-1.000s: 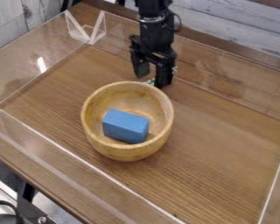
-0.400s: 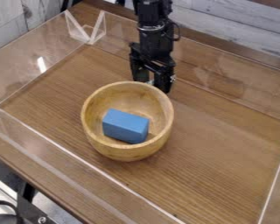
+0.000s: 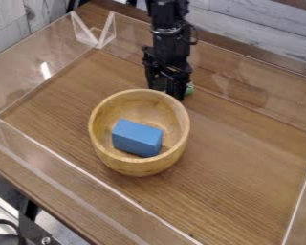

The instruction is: Put the green marker in the brown bowl

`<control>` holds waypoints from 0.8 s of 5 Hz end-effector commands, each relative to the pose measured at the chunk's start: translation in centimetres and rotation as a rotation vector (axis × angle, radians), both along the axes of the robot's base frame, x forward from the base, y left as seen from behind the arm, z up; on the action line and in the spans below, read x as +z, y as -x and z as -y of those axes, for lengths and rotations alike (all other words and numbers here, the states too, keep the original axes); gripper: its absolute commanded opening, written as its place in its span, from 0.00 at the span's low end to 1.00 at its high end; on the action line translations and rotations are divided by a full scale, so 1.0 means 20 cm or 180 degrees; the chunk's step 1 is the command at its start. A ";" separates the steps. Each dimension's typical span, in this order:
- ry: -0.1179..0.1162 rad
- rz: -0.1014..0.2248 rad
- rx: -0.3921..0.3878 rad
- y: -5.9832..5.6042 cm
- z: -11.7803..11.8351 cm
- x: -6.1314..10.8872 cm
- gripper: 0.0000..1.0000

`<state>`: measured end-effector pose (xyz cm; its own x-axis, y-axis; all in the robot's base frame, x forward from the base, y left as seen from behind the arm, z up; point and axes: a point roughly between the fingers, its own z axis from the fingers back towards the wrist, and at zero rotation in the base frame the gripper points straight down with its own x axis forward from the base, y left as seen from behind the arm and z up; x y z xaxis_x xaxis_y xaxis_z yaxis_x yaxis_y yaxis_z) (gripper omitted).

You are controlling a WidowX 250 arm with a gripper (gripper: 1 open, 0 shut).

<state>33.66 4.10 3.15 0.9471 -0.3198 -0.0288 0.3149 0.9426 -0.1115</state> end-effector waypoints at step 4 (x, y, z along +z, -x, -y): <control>-0.0058 0.0301 -0.0124 -0.07 -0.01 0.18 0.00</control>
